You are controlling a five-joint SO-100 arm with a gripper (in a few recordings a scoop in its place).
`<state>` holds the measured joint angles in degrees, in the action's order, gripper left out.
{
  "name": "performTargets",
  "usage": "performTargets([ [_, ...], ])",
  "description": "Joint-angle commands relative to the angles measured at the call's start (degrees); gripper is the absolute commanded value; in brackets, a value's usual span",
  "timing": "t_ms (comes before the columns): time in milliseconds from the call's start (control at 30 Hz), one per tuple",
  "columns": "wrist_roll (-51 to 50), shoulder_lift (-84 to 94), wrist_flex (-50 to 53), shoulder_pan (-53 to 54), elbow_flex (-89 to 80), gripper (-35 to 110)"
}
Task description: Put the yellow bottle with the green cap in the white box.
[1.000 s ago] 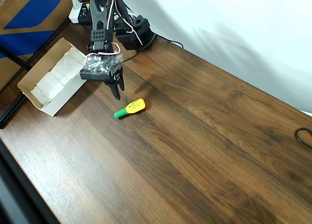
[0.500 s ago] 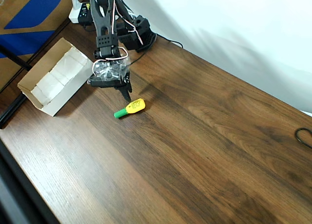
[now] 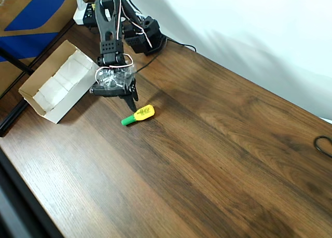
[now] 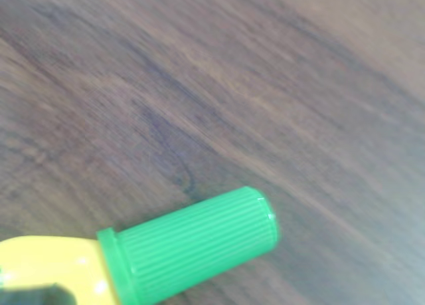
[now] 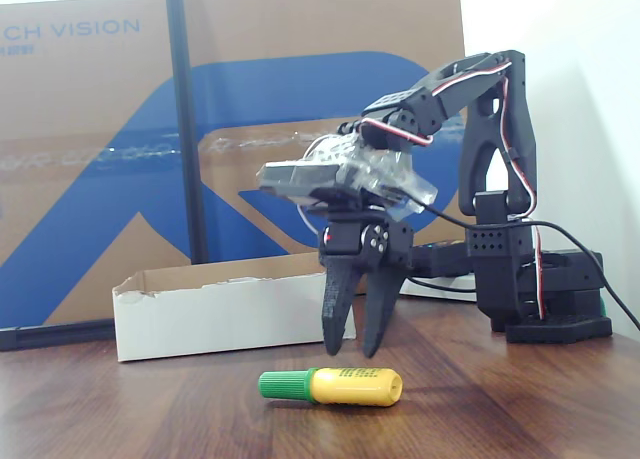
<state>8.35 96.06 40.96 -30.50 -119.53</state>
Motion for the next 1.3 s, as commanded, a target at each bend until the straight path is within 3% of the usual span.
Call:
performTargets([
  [0,0.79,-0.18,0.7,0.53,3.69,22],
  [733,-0.44,-7.91,4.57,0.35,15.64,31],
  [1267,1.85,-8.61,7.21,-8.88,15.47,31],
])
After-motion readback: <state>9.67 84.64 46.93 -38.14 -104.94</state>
